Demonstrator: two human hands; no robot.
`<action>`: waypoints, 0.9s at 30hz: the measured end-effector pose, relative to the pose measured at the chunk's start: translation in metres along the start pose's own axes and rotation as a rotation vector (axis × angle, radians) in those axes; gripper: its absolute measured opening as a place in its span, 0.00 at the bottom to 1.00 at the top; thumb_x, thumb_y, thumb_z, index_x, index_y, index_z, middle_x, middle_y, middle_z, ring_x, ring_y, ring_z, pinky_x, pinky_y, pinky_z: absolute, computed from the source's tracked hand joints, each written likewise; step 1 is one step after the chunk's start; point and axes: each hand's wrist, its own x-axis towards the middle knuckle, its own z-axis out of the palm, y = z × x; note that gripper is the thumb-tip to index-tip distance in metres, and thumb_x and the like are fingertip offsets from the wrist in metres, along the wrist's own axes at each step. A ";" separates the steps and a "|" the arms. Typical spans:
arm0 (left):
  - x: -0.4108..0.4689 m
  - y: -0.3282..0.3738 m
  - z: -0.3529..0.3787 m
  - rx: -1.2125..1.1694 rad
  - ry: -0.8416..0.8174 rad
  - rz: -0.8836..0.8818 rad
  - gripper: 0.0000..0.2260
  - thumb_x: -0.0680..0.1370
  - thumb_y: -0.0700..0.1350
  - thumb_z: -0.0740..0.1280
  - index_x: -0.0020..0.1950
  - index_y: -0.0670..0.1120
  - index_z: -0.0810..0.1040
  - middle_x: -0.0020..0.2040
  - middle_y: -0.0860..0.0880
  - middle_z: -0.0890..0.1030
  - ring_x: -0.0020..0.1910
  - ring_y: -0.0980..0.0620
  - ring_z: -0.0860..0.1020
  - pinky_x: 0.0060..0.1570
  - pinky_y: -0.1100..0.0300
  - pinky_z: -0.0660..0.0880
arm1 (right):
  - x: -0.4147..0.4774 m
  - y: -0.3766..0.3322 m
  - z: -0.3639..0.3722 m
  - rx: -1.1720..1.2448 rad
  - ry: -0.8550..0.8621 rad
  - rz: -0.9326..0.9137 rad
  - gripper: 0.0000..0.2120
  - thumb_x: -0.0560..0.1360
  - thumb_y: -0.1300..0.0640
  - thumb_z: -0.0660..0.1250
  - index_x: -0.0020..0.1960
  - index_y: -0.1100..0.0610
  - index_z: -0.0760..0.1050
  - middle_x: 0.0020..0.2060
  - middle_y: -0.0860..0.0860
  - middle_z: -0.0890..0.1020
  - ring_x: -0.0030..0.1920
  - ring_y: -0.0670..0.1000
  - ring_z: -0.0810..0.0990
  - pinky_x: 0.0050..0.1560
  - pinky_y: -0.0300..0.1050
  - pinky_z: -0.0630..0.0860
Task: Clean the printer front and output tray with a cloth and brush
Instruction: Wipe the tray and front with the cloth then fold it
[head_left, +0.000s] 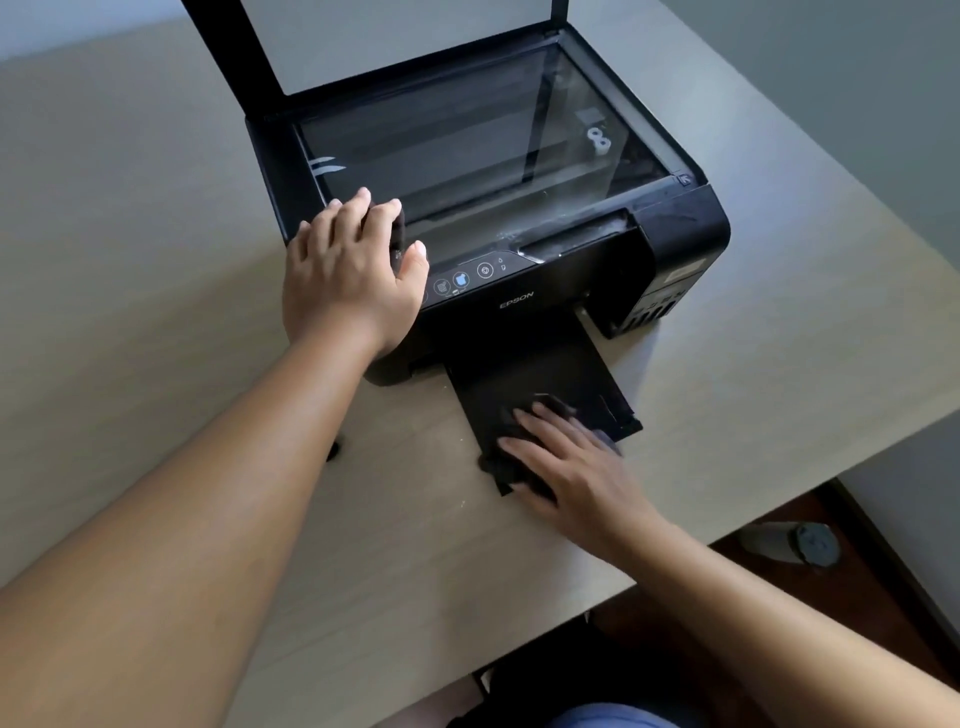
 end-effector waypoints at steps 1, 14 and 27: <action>0.000 0.000 0.000 -0.002 0.005 0.002 0.23 0.79 0.59 0.53 0.72 0.54 0.65 0.77 0.49 0.62 0.76 0.46 0.58 0.74 0.46 0.52 | -0.011 0.012 -0.002 0.008 0.022 0.071 0.21 0.76 0.47 0.66 0.68 0.49 0.72 0.72 0.51 0.70 0.75 0.53 0.62 0.70 0.57 0.67; -0.002 0.000 -0.002 0.005 -0.005 -0.012 0.23 0.79 0.59 0.54 0.73 0.54 0.65 0.77 0.50 0.62 0.76 0.47 0.58 0.74 0.47 0.53 | 0.028 0.051 -0.019 0.036 -0.007 0.047 0.23 0.75 0.45 0.62 0.69 0.47 0.70 0.70 0.51 0.71 0.73 0.54 0.65 0.68 0.54 0.69; -0.004 0.006 -0.006 0.015 0.006 -0.043 0.26 0.76 0.61 0.51 0.73 0.55 0.66 0.76 0.52 0.64 0.76 0.48 0.59 0.74 0.48 0.54 | 0.059 0.033 -0.007 0.087 0.015 -0.186 0.21 0.74 0.46 0.65 0.66 0.48 0.73 0.68 0.51 0.73 0.72 0.52 0.68 0.66 0.48 0.69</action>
